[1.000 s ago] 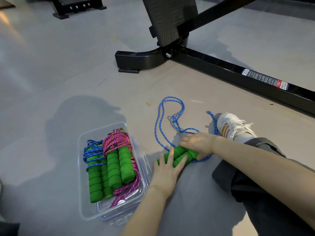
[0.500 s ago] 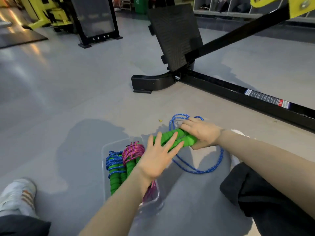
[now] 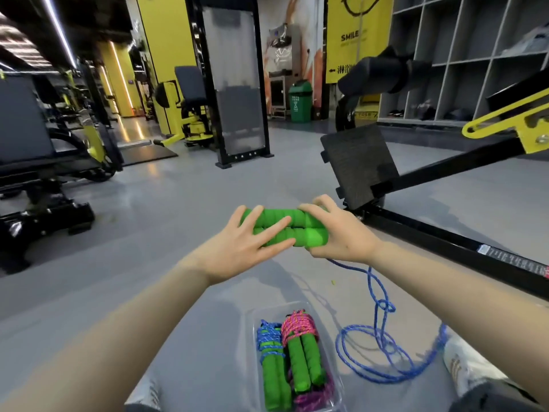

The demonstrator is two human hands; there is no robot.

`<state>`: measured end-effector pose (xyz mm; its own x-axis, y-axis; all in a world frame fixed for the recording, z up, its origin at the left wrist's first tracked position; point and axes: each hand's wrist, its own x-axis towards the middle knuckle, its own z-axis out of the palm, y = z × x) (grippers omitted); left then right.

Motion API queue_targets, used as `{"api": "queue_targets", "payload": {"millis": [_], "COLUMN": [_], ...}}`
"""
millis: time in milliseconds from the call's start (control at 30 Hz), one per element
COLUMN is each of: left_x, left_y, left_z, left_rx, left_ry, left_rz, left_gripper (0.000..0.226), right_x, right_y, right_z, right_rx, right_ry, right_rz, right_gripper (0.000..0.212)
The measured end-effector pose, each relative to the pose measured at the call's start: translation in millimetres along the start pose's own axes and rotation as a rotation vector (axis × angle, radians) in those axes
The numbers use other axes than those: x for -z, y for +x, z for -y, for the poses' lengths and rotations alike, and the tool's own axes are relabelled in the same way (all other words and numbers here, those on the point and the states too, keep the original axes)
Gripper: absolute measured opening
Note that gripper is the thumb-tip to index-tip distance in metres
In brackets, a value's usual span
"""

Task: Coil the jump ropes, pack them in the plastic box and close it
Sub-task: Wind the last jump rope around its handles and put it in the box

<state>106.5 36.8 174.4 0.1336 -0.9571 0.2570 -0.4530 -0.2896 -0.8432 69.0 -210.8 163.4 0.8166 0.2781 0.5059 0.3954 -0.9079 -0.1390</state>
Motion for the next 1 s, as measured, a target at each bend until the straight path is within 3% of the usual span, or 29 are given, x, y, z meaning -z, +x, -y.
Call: {"api": "queue_targets", "payload": {"millis": [167, 267, 333, 367, 433, 500, 567, 633, 700, 867, 933, 1000], "left_x": [-4, -18, -26, -29, -35, -40, -45, -51, -55, -56, -56, -57], "left_y": [-15, -27, -33, -35, -40, -45, -51, -62, -78, -97, -95, -96], "left_z": [11, -3, -6, -5, -4, -2, 4, 16, 27, 27, 27, 32], "left_rx": [-0.031, 0.027, 0.065, 0.065, 0.056, 0.066, 0.109, 0.172, 0.228, 0.214, 0.247, 0.365], "left_ry": [0.059, 0.041, 0.041, 0.045, 0.045, 0.052, 0.065, 0.074, 0.072, 0.082, 0.081, 0.086], "left_rz": [-0.023, -0.041, -0.060, -0.071, -0.099, -0.101, -0.084, -0.045, -0.002, 0.022, 0.016, 0.021], "left_gripper": [0.060, 0.053, 0.053, 0.053, 0.055, 0.054, 0.052, 0.051, 0.054, 0.054, 0.060, 0.068], "right_x": [-23, -41, -51, -54, -54, -52, -50, -46, -40, -32, -28, -21], "right_y": [8, 1, -2, -2, -4, -6, -8, -11, -14, -7, 10, 37], "right_z": [16, 27, 25, 22, 15, 9, 0, -12, -25, -46, -43, -33], "right_rx": [-0.051, -0.274, -0.471, -0.566, -0.669, -0.632, -0.646, -0.662, -0.673, -0.573, -0.591, -0.668], "right_ry": [0.120, 0.362, 0.699, 0.900, 1.161, 1.210, 1.270, 1.208, 0.961, -0.090, -0.041, 0.307], "right_rz": [-0.028, -0.125, -0.146, -0.068, 0.219, 0.417, 0.500, 0.542, 0.565, 0.565, 0.467, 0.306], "right_gripper": [0.102, 0.116, 0.117, 0.109, 0.066, 0.021, 0.007, 0.004, 0.013, 0.020, 0.025, 0.023]}}
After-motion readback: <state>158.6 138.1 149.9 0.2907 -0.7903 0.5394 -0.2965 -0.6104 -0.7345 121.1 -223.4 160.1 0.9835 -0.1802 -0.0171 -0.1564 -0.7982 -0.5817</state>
